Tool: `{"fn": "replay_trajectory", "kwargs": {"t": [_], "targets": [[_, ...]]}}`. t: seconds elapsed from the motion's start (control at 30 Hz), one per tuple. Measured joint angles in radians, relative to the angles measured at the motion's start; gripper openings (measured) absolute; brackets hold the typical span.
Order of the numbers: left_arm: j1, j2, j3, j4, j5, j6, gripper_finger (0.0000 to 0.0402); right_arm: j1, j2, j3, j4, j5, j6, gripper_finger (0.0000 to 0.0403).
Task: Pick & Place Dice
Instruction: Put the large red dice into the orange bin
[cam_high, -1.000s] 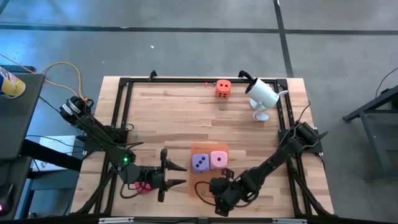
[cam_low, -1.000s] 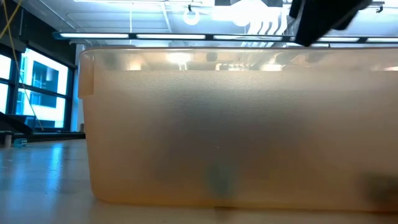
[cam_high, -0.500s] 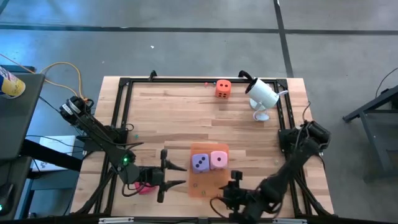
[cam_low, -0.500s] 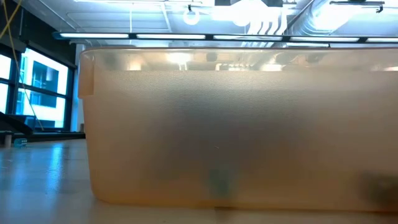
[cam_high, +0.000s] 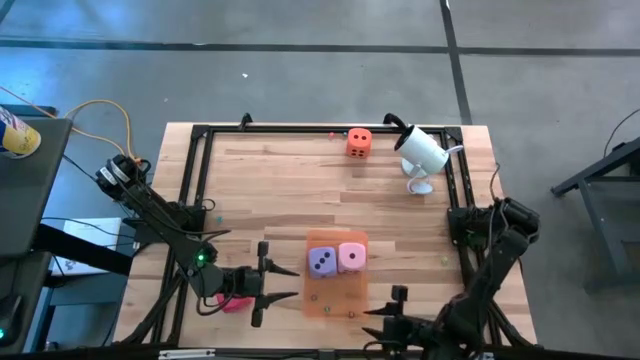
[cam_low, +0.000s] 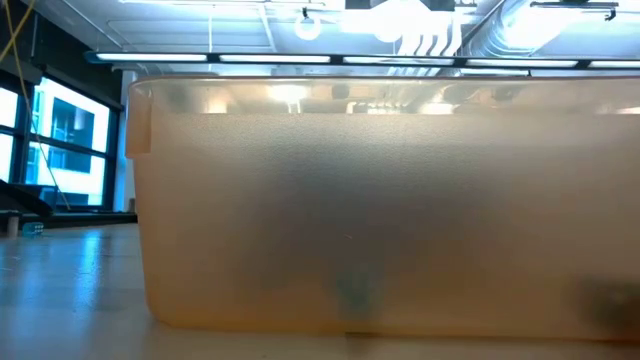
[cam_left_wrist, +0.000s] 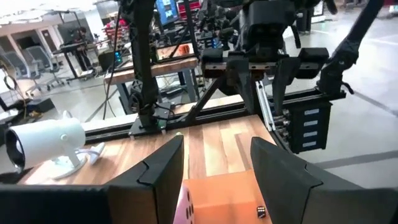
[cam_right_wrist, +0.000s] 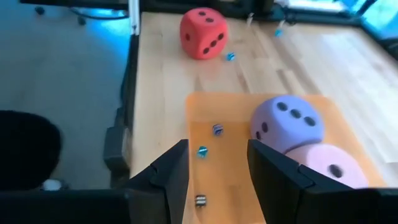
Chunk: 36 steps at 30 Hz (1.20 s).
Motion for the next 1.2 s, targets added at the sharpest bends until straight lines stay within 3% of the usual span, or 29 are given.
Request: {"fn": "replay_trajectory", "kwargs": {"t": [0.23,0.37,0.57,0.8,0.97,1.1,1.2], "targets": [[0.000,0.000,0.000,0.000,0.008,-0.032,0.0179,0.029,-0.038,0.000,-0.136,0.193,0.127,0.0151],[0.000,0.000,0.000,0.000,0.059,-0.027,0.0179,0.029,-0.040,0.000,-0.152,0.193,0.147,0.0151],[0.000,0.000,0.000,-0.020,0.047,0.052,0.0179,0.025,-0.040,0.000,-0.153,0.193,0.147,0.0151],[0.019,0.000,0.000,-0.019,-0.080,-0.184,0.0179,0.025,-0.040,0.000,-0.153,0.192,0.143,0.0151],[0.032,0.000,0.000,-0.024,0.061,-0.190,0.0180,0.025,-0.040,0.000,-0.153,0.191,0.121,0.0151],[0.034,0.000,0.000,-0.034,0.068,-0.217,0.0196,0.025,-0.040,0.000,-0.153,0.191,0.120,0.0151],[0.035,0.001,0.000,-0.047,0.068,-0.216,0.0234,0.025,-0.040,0.000,-0.153,0.191,0.120,0.0151]]}}
